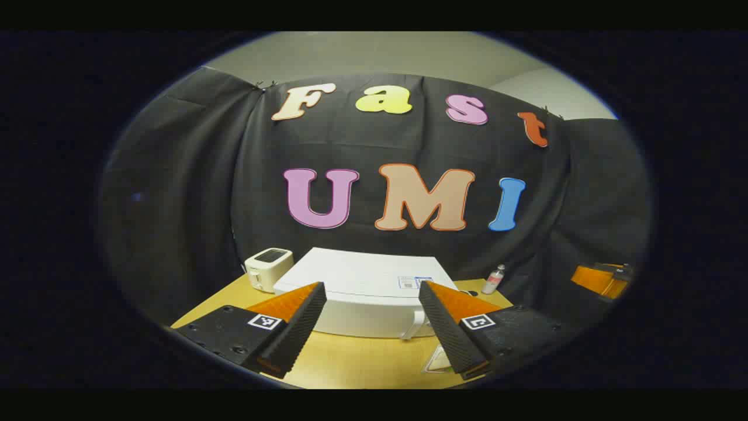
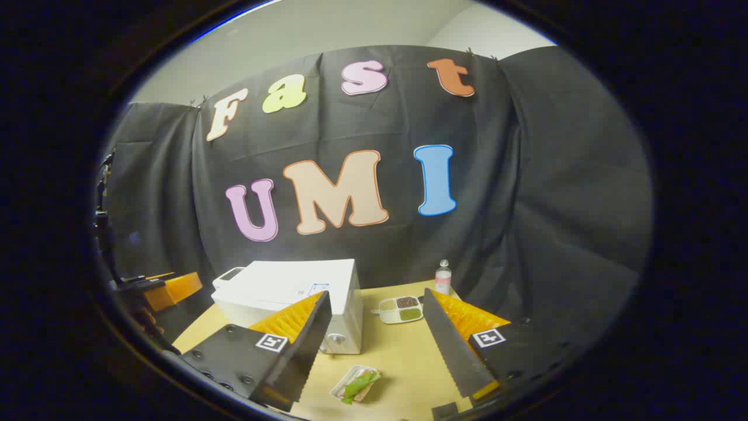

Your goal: Open the microwave oven with the left hand, put the food in, and close the microwave oven.

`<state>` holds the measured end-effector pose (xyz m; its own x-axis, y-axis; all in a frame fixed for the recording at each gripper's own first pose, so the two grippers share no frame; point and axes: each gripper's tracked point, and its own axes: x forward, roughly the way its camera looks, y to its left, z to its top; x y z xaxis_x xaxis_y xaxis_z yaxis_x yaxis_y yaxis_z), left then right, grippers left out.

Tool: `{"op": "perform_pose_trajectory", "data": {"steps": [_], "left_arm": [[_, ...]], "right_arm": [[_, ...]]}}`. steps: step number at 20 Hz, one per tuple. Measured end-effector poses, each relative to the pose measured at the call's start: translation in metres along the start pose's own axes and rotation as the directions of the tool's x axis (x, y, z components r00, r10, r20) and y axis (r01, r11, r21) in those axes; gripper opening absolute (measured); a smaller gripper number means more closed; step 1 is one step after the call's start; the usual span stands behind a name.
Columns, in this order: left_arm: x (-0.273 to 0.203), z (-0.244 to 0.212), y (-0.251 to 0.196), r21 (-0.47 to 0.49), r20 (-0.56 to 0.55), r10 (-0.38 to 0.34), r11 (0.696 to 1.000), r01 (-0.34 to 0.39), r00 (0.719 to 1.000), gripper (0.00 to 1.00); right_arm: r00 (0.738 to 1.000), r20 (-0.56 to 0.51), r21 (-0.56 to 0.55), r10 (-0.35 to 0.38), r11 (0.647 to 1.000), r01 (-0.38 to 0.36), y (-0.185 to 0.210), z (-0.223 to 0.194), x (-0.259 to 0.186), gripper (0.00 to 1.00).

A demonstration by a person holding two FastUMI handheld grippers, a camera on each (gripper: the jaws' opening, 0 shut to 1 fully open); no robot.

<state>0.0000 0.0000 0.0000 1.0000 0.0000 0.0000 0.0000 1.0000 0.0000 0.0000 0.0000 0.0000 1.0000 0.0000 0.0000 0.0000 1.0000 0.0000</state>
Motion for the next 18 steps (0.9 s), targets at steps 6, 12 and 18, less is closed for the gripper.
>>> {"op": "perform_pose_trajectory", "data": {"steps": [6, 12, 18], "left_arm": [[-0.001, 0.004, -0.003, -0.023, 0.024, 0.020, 1.000, -0.020, 1.000, 0.93], [-0.002, -0.009, 0.001, -0.024, -0.010, 0.049, 0.998, -0.050, 0.999, 0.96], [0.001, -0.013, -0.001, -0.015, -0.021, 0.057, 0.998, -0.057, 0.998, 0.96]], "right_arm": [[1.000, 0.013, 0.013, 0.021, 1.000, -0.021, -0.005, 0.004, 0.007, 0.90], [0.999, 0.018, 0.012, 0.035, 0.999, -0.036, -0.010, 0.006, 0.008, 0.90], [1.000, 0.004, -0.017, 0.023, 1.000, -0.023, -0.021, -0.001, 0.010, 0.90]]}}
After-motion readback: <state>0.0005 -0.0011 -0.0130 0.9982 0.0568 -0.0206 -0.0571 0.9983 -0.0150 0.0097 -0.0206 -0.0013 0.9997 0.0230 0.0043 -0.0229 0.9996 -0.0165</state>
